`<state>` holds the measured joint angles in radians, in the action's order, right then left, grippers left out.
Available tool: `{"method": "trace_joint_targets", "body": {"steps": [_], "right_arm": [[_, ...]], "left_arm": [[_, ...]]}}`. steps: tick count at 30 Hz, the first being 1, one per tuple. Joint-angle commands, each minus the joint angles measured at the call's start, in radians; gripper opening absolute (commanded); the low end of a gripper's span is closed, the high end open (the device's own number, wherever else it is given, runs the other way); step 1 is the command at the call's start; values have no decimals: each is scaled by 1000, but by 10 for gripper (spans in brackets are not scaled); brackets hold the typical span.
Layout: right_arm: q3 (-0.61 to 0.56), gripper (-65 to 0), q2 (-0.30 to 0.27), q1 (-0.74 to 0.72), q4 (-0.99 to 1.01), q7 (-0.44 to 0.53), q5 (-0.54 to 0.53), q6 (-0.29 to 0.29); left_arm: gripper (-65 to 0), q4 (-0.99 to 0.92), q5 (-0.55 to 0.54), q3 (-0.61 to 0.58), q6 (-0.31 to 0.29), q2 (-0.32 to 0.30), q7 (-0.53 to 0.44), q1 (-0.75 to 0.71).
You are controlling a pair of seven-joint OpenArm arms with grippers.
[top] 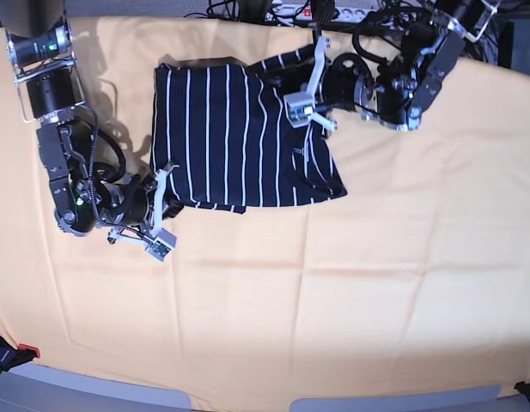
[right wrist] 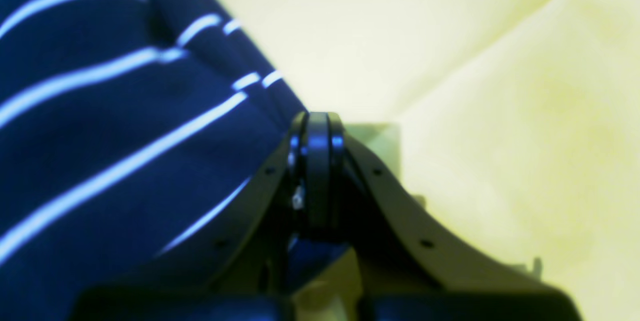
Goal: Fold the T-shirt properly
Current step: 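Grasp the shirt's corners with both grippers and rotate it upright, then pull the shirt edges with both grippers to straighten the folded stack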
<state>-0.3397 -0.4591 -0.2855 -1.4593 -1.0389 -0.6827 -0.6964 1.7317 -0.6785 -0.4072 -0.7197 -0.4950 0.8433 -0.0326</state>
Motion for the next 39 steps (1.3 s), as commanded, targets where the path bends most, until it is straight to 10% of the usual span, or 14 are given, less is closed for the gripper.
{"method": "trace_joint_targets", "body": {"steps": [1,13,23,31,39], "right_arm": [[6,-650,-26,-20,-26,-2,-14,-2],[11,-650,-174,153,-280,-2,-164,20],[235,-650,-113,473,-478,-1,-153,66],[349,-650,10,681,-638,11,-155,80],[351,-650,64,809,-734,10,6,138]], "left_arm": [[-650,-19,69,8,22,-9,36,43],[-650,-93,184,8,63,-6,-100,275],[-650,-469,386,8,62,98,-455,476],[-650,-503,346,8,31,180,-422,592],[-650,-411,64,11,22,115,-134,628]]}}
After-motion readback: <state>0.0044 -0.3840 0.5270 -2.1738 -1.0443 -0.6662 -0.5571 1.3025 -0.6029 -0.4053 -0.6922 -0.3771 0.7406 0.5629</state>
